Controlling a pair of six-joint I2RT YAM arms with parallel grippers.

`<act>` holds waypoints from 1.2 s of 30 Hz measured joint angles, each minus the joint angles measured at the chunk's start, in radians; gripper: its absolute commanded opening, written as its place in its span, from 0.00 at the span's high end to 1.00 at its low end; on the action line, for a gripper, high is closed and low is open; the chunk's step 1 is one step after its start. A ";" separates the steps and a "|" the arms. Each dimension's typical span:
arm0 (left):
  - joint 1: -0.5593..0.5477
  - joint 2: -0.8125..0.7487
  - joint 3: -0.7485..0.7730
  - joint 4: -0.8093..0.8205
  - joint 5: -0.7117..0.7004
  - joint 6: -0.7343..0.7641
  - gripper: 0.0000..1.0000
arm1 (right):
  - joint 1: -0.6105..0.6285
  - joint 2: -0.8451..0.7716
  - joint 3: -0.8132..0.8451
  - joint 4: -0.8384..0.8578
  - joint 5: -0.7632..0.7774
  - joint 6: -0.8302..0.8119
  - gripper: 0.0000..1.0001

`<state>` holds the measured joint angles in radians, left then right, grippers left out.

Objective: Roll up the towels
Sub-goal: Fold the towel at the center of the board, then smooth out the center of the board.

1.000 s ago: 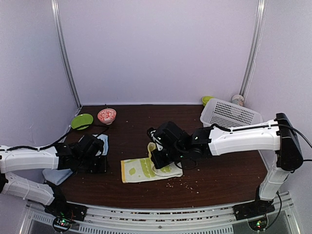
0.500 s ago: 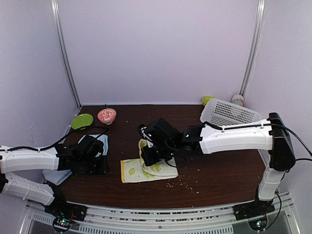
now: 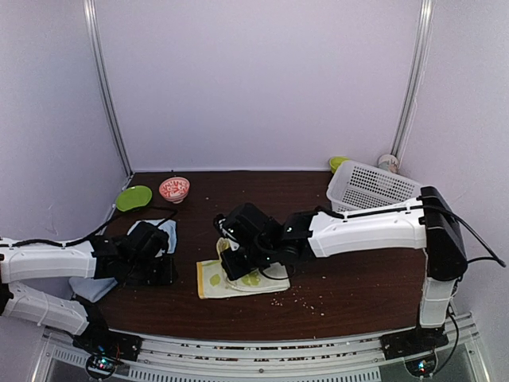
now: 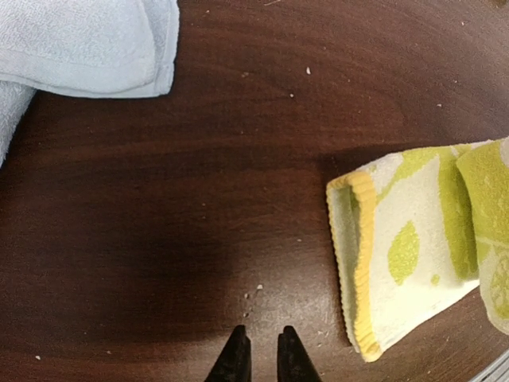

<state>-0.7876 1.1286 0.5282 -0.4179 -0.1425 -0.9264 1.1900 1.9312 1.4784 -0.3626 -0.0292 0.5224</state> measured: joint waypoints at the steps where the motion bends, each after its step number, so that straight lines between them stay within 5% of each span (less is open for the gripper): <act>1: 0.000 0.000 -0.001 0.000 0.000 0.000 0.88 | 0.002 0.006 0.007 0.000 -0.005 0.000 1.00; 2: 0.000 0.000 -0.002 0.000 0.000 0.000 0.88 | 0.003 0.014 0.014 0.000 -0.014 0.000 0.95; 6: 0.000 0.000 -0.006 0.001 0.000 -0.002 0.88 | 0.006 0.058 0.053 -0.001 -0.069 0.005 0.46; 9: 0.000 -0.002 -0.007 0.000 0.000 -0.005 0.88 | 0.006 0.074 0.063 0.000 -0.106 0.012 0.34; 14: 0.000 -0.014 -0.007 -0.004 0.000 -0.008 0.87 | -0.005 0.028 0.021 0.023 -0.115 0.029 0.35; 22: 0.000 -0.017 0.047 -0.011 0.062 0.021 0.84 | -0.138 -0.238 -0.275 0.076 -0.067 0.075 0.54; 36: -0.011 0.330 0.244 0.105 0.282 0.098 1.00 | -0.169 -0.250 -0.463 0.151 -0.112 0.136 0.68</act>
<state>-0.7986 1.4590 0.7719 -0.3130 0.1394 -0.8284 1.0206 1.6814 1.0157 -0.2119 -0.1410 0.6586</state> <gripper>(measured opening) 0.009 0.356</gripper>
